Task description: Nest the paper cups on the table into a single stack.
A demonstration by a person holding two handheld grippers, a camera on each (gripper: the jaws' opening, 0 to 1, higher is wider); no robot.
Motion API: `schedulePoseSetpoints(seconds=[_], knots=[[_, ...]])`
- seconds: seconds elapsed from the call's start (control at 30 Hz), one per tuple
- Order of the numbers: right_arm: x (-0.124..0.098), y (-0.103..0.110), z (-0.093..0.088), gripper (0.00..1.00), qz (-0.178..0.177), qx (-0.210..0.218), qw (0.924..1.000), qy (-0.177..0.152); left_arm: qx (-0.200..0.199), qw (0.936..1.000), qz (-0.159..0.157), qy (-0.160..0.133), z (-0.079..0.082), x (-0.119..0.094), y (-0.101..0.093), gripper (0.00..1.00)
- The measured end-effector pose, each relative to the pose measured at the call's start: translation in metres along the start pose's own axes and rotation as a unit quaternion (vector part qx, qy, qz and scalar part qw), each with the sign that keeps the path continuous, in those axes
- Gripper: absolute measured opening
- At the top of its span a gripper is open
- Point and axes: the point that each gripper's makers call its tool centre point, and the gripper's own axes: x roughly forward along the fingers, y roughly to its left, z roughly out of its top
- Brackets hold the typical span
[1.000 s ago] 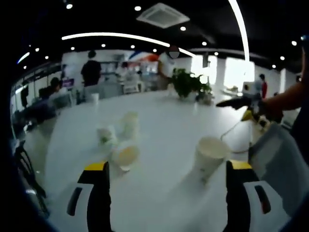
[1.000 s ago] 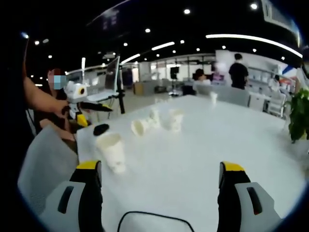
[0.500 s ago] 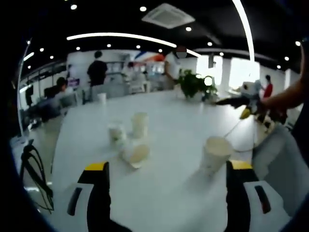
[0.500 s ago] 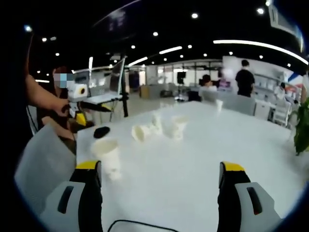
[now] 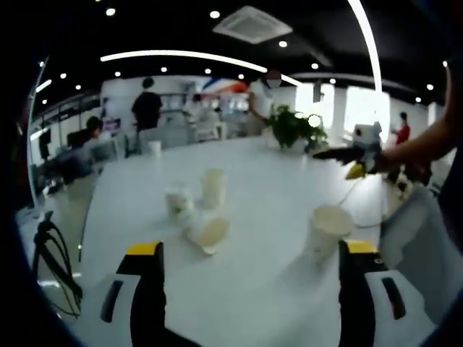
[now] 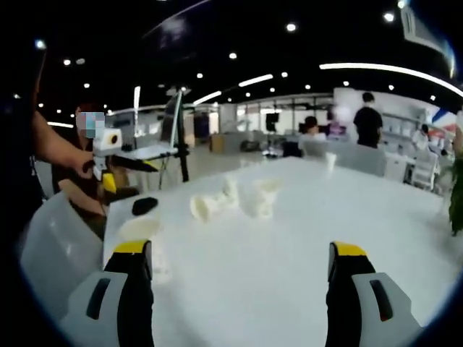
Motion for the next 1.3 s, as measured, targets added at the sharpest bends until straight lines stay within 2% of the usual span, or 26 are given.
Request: schedulePoseSetpoints(seconds=[0.13, 0.57, 0.9, 0.97, 1.0, 1.2, 1.3], knots=[[0.013, -0.003, -0.002, 1.00, 0.003, -0.016, 0.9998, 0.007, -0.005, 1.0000, 0.006, -0.002, 0.002, 0.000, 0.004, 0.99], [0.057, -0.019, 0.009, 1.00, 0.010, 0.002, 0.9999, -0.014, -0.007, 0.9997, 0.012, -0.018, 0.017, 0.002, 0.008, 0.99], [0.091, -0.028, 0.013, 1.00, 0.017, 0.011, 0.9995, -0.024, -0.013, 0.9996, 0.014, -0.021, 0.018, 0.005, 0.012, 0.99], [0.098, -0.029, 0.016, 1.00, 0.021, 0.024, 0.9990, -0.030, -0.013, 0.9996, 0.014, -0.021, 0.018, 0.005, 0.012, 0.99], [0.103, -0.028, 0.022, 1.00, 0.026, 0.042, 0.9977, -0.046, -0.011, 0.9996, 0.016, -0.020, 0.017, 0.005, 0.013, 0.99], [0.129, -0.038, 0.031, 1.00, 0.015, 0.032, 0.9978, -0.055, -0.013, 0.9996, 0.016, -0.021, 0.017, 0.005, 0.015, 0.99], [0.139, -0.038, 0.029, 1.00, 0.015, 0.029, 0.9985, -0.045, -0.012, 0.9995, 0.017, -0.023, 0.018, 0.004, 0.016, 0.99]])
